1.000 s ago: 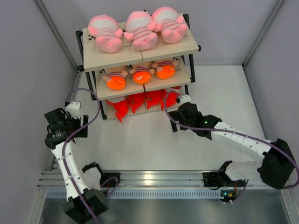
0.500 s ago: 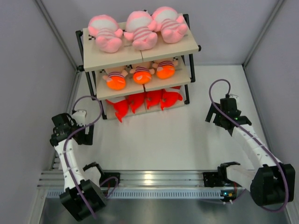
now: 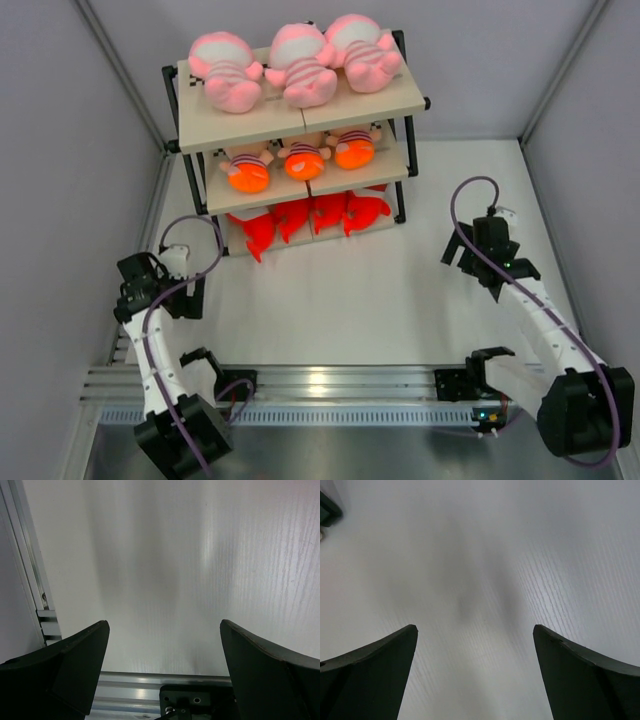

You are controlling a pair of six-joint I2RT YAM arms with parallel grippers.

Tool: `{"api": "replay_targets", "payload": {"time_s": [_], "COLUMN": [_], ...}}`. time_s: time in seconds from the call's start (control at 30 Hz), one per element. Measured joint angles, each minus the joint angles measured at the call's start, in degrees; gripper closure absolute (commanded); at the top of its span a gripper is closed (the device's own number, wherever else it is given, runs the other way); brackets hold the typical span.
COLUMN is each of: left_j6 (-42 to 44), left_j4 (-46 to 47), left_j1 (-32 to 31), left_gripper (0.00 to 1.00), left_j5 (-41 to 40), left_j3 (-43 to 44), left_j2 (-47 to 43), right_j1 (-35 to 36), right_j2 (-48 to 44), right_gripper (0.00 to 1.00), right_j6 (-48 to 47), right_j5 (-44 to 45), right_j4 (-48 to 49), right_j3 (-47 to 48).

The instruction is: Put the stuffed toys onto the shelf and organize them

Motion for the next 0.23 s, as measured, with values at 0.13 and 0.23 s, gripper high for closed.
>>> {"api": "replay_targets", "payload": {"time_s": [0.13, 0.23], "left_j6": [0.0, 0.0], "left_j4": [0.7, 0.9], "left_j1": [0.0, 0.0], "left_gripper": [0.02, 0.02], "left_j5": [-0.2, -0.2], "left_j3": [-1.2, -1.8], "left_j2": [-1.0, -1.7], "right_j1": [0.0, 0.0], "right_j2": [-3.0, -6.3], "right_gripper": [0.01, 0.01], "right_j6": [0.0, -0.2], "right_j5": [0.1, -0.3], "right_j4": [1.7, 3.5], "right_j3": [-1.4, -3.4]}}
